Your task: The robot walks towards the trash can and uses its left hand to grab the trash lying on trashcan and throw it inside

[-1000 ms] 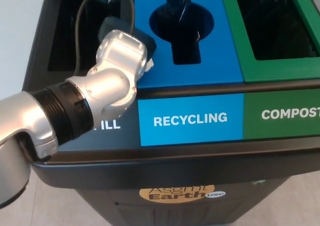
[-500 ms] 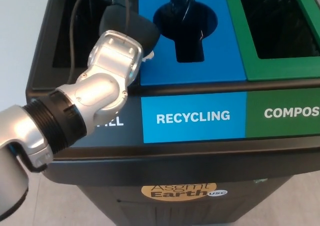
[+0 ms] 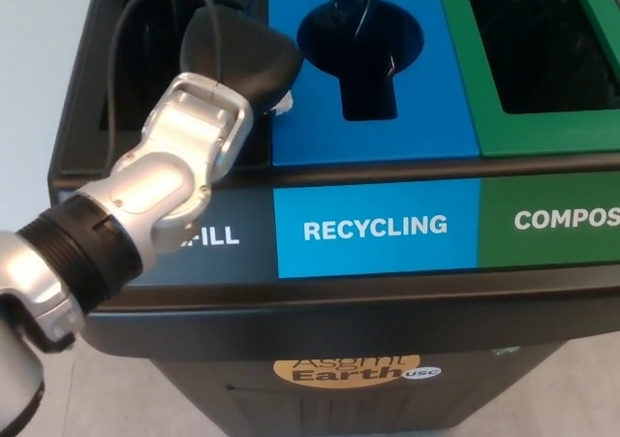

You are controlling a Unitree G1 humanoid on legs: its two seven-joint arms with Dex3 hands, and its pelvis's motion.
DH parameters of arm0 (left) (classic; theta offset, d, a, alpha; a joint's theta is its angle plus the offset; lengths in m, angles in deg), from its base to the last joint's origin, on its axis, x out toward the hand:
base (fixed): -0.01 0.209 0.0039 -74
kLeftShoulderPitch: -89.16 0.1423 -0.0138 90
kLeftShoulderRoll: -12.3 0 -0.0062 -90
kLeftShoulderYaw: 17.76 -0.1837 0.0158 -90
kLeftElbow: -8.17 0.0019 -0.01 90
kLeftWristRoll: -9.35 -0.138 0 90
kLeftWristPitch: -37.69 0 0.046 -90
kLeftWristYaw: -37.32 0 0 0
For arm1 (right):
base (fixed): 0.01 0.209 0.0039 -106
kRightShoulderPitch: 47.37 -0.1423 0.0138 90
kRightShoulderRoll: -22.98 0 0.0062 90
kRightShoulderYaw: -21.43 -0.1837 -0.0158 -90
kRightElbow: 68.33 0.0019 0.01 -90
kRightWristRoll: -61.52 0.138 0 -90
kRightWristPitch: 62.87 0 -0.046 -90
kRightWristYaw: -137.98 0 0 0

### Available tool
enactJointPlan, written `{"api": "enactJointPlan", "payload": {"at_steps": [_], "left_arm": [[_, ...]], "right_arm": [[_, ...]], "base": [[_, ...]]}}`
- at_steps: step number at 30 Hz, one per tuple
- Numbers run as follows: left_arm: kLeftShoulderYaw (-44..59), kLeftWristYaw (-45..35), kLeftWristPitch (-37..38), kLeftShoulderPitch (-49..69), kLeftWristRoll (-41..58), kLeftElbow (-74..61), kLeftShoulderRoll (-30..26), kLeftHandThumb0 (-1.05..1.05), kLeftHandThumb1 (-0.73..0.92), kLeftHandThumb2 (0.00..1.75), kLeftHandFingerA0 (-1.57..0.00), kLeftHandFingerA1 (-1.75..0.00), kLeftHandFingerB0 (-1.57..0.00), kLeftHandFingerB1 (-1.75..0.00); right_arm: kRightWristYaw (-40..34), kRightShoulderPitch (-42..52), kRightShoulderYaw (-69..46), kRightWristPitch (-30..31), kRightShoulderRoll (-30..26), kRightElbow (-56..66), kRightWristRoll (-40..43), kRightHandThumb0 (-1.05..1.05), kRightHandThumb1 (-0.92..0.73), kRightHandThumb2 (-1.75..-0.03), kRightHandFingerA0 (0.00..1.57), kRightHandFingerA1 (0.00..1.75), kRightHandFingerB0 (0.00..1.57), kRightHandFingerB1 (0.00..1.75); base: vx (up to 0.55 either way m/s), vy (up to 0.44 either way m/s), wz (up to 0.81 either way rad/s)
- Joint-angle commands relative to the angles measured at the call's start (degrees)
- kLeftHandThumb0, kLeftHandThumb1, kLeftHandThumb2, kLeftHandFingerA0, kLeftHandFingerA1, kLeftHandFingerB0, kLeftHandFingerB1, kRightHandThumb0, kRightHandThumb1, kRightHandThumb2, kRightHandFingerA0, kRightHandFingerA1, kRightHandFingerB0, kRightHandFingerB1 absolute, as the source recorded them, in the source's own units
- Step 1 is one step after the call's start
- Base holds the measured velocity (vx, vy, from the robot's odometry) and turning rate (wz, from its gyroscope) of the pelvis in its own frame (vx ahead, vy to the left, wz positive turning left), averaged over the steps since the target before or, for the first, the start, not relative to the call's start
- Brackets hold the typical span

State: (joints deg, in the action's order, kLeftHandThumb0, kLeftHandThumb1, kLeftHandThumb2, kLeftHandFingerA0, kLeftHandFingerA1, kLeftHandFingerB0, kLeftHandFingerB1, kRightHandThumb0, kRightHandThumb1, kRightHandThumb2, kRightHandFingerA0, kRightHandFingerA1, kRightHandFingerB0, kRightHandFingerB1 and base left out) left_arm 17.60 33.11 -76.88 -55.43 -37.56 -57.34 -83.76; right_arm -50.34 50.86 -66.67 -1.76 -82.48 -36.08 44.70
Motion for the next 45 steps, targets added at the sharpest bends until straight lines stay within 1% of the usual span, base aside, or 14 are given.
{"api": "enactJointPlan", "payload": {"at_steps": [1, 7, 10, 11, 12, 16, 17, 25, 30, 31, 37, 38, 40, 45], "left_arm": [[4.38, 19.15, 21.89, 2.49, -1.03, 4.53, -6.24, -0.16, 0.59, 0.65, -0.91, -1.50, -0.79, -0.73], [8.90, 23.12, 25.40, -1.68, -0.37, 7.74, -9.26, -0.15, 0.57, 0.71, -0.93, -1.51, -0.85, -0.78], [10.83, 21.52, 27.72, -3.79, 0.39, 8.93, -11.00, -0.11, 0.56, 0.75, -0.93, -0.92, -0.86, -0.76], [11.03, 21.50, 28.14, -4.00, 0.24, 9.24, -11.14, -0.11, 0.56, 0.75, -0.93, -0.92, -0.86, -0.76], [11.66, 22.32, 29.16, -4.71, 0.27, 10.59, -11.90, -0.19, 0.55, 0.62, -0.95, -1.33, -0.88, -0.69], [13.16, 23.68, 31.37, -6.17, -0.11, 13.87, -13.44, -0.16, 0.56, 0.69, -0.94, -1.28, -0.88, -0.75], [13.46, 23.68, 31.60, -6.27, -0.01, 14.36, -13.45, -0.15, 0.59, 0.77, -0.95, -1.17, -0.86, -0.80], [14.29, 23.84, 32.15, -7.69, -1.32, 18.96, -11.26, -0.19, 0.60, 0.65, -0.89, -1.34, -0.82, -0.81], [15.02, 26.39, 34.11, -8.17, -1.09, 22.27, -8.72, -0.26, 0.43, 0.83, -0.98, -1.08, -0.83, -0.78], [14.58, 24.66, 33.42, -8.66, -1.73, 23.01, -7.43, -0.21, 0.59, 0.56, -0.91, -1.10, -0.85, -0.62], [14.18, 24.03, 34.24, -9.89, -2.81, 26.38, -5.14, -0.13, 0.56, 0.60, -0.87, -0.92, -0.85, -0.72], [14.63, 21.78, 34.89, -9.90, -1.64, 27.24, -3.94, -0.13, 0.57, 0.59, -0.82, -1.58, -0.80, -1.06], [14.59, 17.00, 35.47, -9.95, -0.44, 28.16, -1.84, -0.14, 0.60, 0.60, -0.79, -1.36, -0.79, -0.93], [14.02, 10.00, 33.93, -10.57, -0.76, 29.35, 0.56, -0.18, 0.59, 0.58, -0.74, -1.39, -0.74, -0.85]], "right_arm": [[-3.62, 0.07, 0.24, -2.05, -2.10, 0.58, -1.83, -0.58, -0.76, -0.63, 0.76, 0.68, 0.54, 0.36], [-3.36, 0.46, -0.42, -2.39, -1.99, 0.58, -1.24, -0.55, -0.75, -0.63, 0.78, 0.70, 0.57, 0.37], [-2.80, 0.87, -0.56, -1.93, -1.67, 1.15, -0.95, -0.58, -0.76, -0.63, 0.75, 0.67, 0.56, 0.37], [-2.67, 0.97, -0.54, -1.76, -1.71, 1.24, -0.98, -0.58, -0.76, -0.63, 0.75, 0.67, 0.56, 0.37], [-2.87, 1.12, -0.48, -2.08, -1.73, 1.26, -1.11, -0.58, -0.75, -0.63, 0.78, 0.70, 0.56, 0.37], [-3.20, 1.31, -0.38, -2.01, -1.49, 1.38, -1.29, -0.54, -0.60, -1.00, 0.82, 0.84, 0.45, 0.55], [-3.21, 1.17, -0.29, -2.02, -1.47, 1.22, -1.38, -0.59, -0.74, -0.62, 0.79, 0.74, 0.56, 0.37], [-2.55, 1.45, -0.40, -2.75, -1.44, 1.07, -0.95, -0.59, -0.74, -0.62, 0.75, 0.68, 0.56, 0.36], [-2.24, 2.10, -0.60, -2.91, -1.44, 2.13, -0.66, -0.59, -0.73, -0.62, 0.82, 0.78, 0.55, 0.37], [-2.17, 1.87, -0.59, -2.88, -1.44, 1.73, -0.67, -0.59, -0.72, -0.62, 0.82, 0.89, 0.54, 0.37], [-2.25, 1.80, -0.49, -2.07, -1.49, 2.31, -0.93, -0.61, -0.73, -0.62, 0.77, 0.81, 0.54, 0.36], [-1.86, 1.76, -0.59, -2.26, -1.40, 2.49, -0.65, -0.57, -0.72, -0.62, 0.79, 0.90, 0.54, 0.37], [-1.07, 1.69, -0.67, -2.31, -1.22, 2.88, -0.20, -0.54, -0.59, -0.99, 0.81, 0.86, 0.43, 0.54], [-1.62, 1.55, -0.35, -2.52, -1.21, 2.67, -0.74, -0.58, -0.73, -0.63, 0.74, 0.74, 0.53, 0.36]], "base": [[0.00, 0.000, 0.00], [0.00, 0.000, 0.00], [0.00, 0.000, 0.00], [0.00, 0.000, 0.00], [0.00, 0.000, 0.00], [0.00, 0.000, 0.00], [0.00, 0.000, 0.00], [0.00, 0.000, 0.00], [0.00, 0.000, 0.00], [0.00, 0.000, 0.00], [0.00, 0.000, 0.00], [0.00, 0.000, 0.00], [0.00, 0.000, 0.00], [0.00, 0.000, 0.00]]}}
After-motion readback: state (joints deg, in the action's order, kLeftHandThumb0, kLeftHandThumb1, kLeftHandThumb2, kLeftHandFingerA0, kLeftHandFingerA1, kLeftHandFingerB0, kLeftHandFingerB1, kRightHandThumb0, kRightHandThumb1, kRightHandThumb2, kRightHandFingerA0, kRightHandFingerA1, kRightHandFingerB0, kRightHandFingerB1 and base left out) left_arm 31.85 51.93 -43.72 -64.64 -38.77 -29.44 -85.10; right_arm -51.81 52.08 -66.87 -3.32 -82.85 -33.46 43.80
